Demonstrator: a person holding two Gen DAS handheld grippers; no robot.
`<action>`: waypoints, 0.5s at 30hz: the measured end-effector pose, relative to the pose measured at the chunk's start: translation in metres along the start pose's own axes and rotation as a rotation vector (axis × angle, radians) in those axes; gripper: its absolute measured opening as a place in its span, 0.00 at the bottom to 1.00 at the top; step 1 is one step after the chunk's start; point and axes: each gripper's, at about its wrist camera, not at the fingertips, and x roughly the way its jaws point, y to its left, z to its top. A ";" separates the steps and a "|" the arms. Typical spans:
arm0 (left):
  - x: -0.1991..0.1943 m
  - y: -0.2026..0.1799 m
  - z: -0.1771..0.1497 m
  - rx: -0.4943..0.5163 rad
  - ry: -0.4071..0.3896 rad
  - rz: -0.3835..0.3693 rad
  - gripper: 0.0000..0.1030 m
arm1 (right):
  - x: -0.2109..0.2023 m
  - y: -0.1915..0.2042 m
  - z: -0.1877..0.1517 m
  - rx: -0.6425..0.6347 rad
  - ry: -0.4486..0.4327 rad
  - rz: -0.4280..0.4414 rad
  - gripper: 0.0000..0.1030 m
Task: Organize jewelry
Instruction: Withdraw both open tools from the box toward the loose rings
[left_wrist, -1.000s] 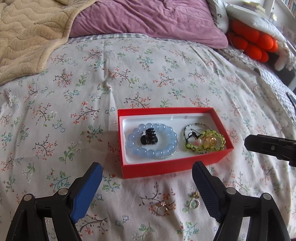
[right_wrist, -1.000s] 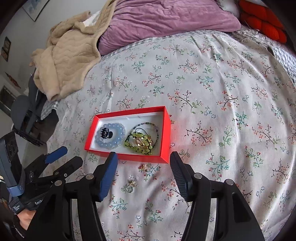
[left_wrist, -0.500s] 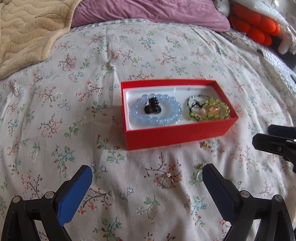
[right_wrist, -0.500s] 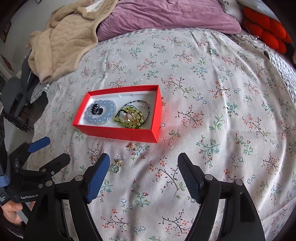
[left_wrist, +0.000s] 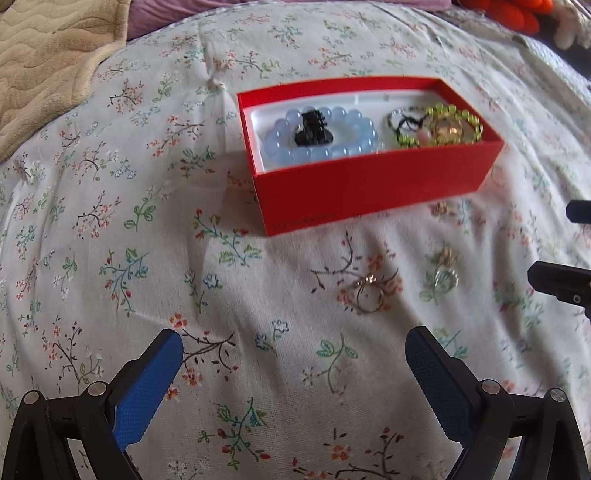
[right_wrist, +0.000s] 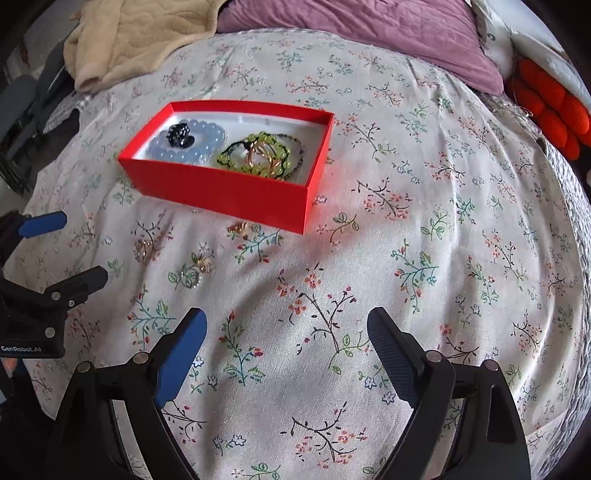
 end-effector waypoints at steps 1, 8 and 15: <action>0.001 -0.001 -0.002 0.011 -0.006 0.002 0.96 | 0.002 0.003 -0.002 -0.014 0.003 -0.004 0.88; 0.013 -0.009 -0.013 0.071 -0.059 -0.042 0.96 | 0.021 0.021 -0.011 -0.109 0.017 -0.004 0.88; 0.023 -0.017 -0.013 0.119 -0.082 -0.078 0.93 | 0.036 0.039 -0.013 -0.188 0.027 -0.012 0.88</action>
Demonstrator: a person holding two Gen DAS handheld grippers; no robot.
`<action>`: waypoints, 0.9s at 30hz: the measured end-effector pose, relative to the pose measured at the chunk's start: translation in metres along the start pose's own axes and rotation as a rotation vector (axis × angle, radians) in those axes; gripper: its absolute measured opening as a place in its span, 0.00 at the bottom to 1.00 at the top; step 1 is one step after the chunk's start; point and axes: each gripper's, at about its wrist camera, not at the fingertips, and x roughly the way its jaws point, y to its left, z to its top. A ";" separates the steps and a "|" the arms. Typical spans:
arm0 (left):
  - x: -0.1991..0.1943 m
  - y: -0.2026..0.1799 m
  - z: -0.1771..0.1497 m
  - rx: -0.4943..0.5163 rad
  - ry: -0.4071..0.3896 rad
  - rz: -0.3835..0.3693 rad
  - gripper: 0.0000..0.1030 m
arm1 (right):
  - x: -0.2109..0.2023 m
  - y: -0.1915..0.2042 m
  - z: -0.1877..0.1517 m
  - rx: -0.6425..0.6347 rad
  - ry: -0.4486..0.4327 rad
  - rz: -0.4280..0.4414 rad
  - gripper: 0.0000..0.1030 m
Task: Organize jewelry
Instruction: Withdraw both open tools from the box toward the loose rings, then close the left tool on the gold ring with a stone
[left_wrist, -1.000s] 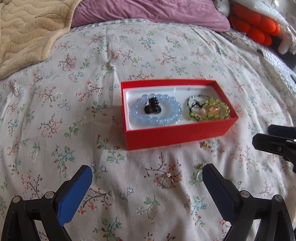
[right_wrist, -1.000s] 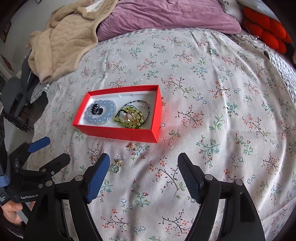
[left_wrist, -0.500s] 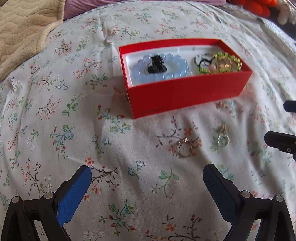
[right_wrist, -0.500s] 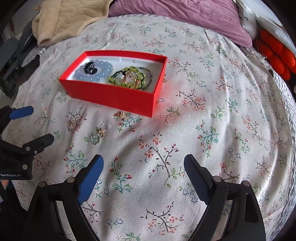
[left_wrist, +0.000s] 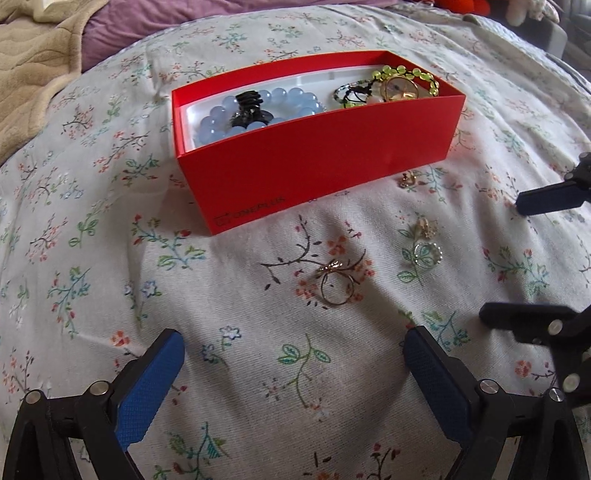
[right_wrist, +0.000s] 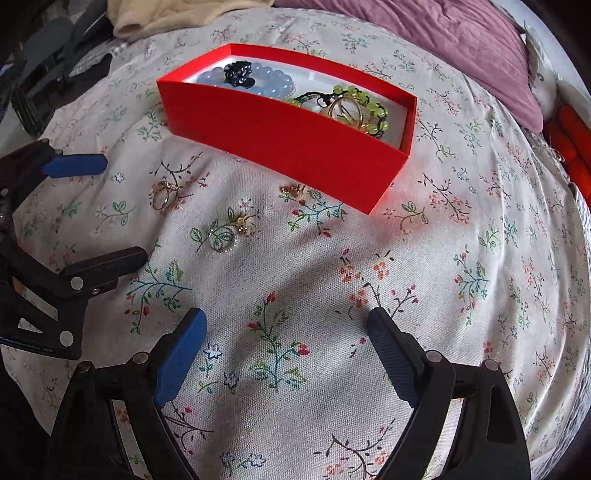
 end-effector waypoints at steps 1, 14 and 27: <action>0.001 0.000 0.001 -0.003 -0.001 -0.013 0.90 | 0.001 0.000 0.000 -0.003 -0.001 -0.003 0.89; 0.008 -0.013 0.015 -0.018 -0.007 -0.122 0.39 | 0.009 -0.013 -0.003 0.065 0.038 0.016 1.00; 0.005 -0.020 0.017 0.011 -0.005 -0.124 0.12 | 0.003 0.007 0.011 0.042 -0.017 0.092 0.85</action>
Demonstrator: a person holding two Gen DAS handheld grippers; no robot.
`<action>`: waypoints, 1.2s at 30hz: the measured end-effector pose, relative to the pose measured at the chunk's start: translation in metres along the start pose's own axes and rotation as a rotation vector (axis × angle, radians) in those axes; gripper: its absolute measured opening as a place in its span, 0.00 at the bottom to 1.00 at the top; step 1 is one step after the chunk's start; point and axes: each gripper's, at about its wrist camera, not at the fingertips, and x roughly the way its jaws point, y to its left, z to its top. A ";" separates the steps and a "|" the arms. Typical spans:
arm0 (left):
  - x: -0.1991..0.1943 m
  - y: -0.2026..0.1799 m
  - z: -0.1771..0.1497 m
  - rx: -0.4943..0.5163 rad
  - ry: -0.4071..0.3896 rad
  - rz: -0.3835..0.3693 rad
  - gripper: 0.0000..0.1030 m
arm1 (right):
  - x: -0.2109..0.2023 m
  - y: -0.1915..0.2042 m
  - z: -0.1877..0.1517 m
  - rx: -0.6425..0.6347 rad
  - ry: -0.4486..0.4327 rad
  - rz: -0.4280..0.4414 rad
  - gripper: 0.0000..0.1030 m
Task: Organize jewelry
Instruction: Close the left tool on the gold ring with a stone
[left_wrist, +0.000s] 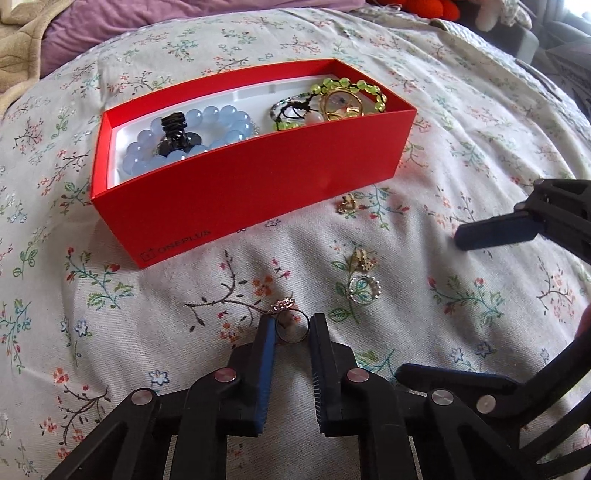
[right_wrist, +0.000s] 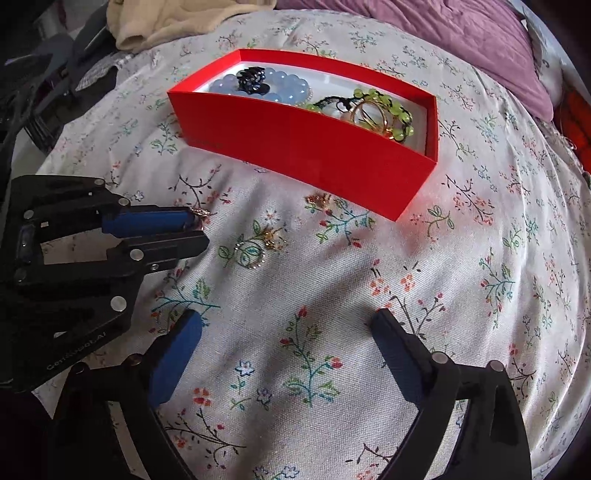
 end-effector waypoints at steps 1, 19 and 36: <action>-0.001 0.001 0.000 -0.003 -0.001 0.001 0.12 | 0.000 0.002 0.002 -0.004 -0.007 0.007 0.83; -0.013 0.026 -0.010 -0.029 0.001 0.033 0.12 | 0.011 0.012 0.023 0.048 -0.038 0.087 0.38; -0.012 0.028 -0.010 -0.039 0.019 0.052 0.12 | 0.004 0.012 0.019 0.038 -0.032 0.093 0.15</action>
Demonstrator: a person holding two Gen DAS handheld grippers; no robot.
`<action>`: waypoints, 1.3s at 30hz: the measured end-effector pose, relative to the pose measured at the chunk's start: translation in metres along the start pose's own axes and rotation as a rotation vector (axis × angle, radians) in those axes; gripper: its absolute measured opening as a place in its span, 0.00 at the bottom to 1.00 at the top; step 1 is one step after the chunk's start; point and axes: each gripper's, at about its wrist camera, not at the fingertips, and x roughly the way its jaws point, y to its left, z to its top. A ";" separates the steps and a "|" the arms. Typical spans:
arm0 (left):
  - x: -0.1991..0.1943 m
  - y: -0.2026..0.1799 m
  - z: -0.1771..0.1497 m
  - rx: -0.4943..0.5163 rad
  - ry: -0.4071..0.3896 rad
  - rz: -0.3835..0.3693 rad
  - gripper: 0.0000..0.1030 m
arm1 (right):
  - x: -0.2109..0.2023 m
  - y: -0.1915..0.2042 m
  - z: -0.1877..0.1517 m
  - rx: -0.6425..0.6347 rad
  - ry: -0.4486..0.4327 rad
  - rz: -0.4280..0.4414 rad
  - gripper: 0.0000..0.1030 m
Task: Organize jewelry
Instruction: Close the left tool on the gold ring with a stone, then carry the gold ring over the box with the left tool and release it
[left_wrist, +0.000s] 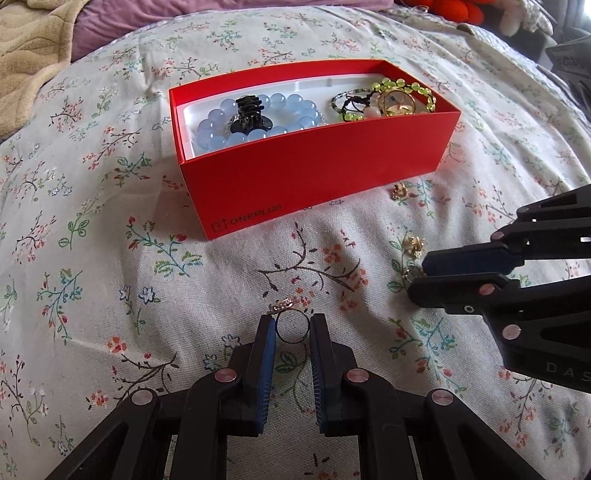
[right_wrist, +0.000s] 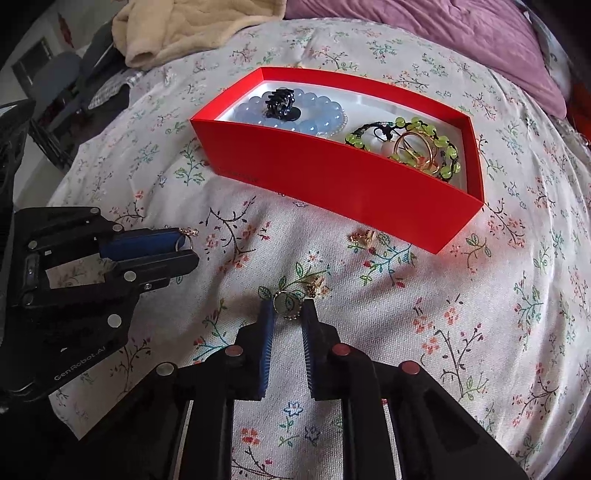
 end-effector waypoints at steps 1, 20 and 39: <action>-0.001 0.001 0.000 -0.001 -0.001 0.001 0.12 | -0.002 0.000 -0.001 -0.001 -0.001 0.003 0.14; 0.001 0.006 0.002 -0.027 0.019 0.010 0.13 | -0.001 0.001 -0.005 -0.014 0.017 0.043 0.48; 0.000 0.006 0.000 -0.026 0.021 0.008 0.13 | 0.000 0.005 0.000 -0.033 0.000 0.008 0.16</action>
